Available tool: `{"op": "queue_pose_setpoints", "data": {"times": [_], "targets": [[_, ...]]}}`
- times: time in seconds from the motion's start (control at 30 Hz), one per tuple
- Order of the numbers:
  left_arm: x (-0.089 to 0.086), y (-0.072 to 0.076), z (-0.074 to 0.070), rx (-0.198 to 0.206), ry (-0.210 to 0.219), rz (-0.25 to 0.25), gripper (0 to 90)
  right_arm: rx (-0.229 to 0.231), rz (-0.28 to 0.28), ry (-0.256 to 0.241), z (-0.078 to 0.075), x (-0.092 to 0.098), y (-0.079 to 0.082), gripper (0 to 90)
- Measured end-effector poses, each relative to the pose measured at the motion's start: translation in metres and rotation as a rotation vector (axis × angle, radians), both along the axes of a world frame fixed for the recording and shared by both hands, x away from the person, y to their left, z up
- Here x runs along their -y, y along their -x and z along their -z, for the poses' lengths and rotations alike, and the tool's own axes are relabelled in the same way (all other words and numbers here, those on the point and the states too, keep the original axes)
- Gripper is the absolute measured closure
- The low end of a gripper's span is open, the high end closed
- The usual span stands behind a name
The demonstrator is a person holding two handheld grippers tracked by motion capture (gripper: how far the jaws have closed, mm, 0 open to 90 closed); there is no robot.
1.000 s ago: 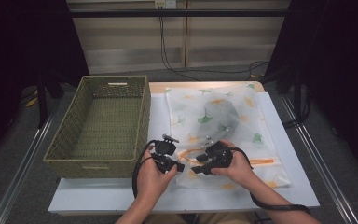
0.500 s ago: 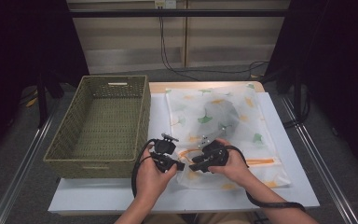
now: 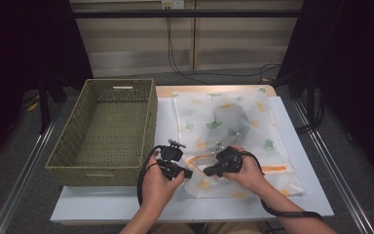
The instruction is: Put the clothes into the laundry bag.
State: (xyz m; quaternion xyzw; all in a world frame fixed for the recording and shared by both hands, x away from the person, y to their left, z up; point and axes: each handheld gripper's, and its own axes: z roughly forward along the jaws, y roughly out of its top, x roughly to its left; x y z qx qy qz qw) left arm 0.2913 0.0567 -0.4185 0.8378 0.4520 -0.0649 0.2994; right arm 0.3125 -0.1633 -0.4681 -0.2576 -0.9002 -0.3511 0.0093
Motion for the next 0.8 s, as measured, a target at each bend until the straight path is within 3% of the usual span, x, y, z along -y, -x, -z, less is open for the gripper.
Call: {"op": "queue_pose_setpoints", "data": {"times": [0.27,0.3,0.37,0.5,0.67,0.8], "targets": [[0.001,0.0,-0.001,-0.002,0.001,0.006,89.2,0.002,0.003,0.009,-0.003,0.003,0.004,90.0],[0.0,0.0,-0.001,-0.001,0.003,0.011,89.2,0.004,0.009,-0.002,-0.003,0.002,0.003,87.8],[0.001,0.0,-0.002,0.004,0.0,0.015,89.2,0.0,0.019,-0.021,-0.003,0.0,0.001,74.3],[0.001,0.0,-0.001,0.001,0.001,0.019,89.2,-0.005,0.024,-0.064,-0.004,-0.005,0.0,64.4],[0.001,0.0,-0.002,0.004,-0.004,0.023,89.2,0.004,0.025,-0.059,-0.002,-0.014,-0.001,47.4],[0.001,-0.001,-0.001,0.001,0.0,0.024,89.2,0.021,0.008,-0.065,-0.002,-0.018,-0.003,44.8]]}}
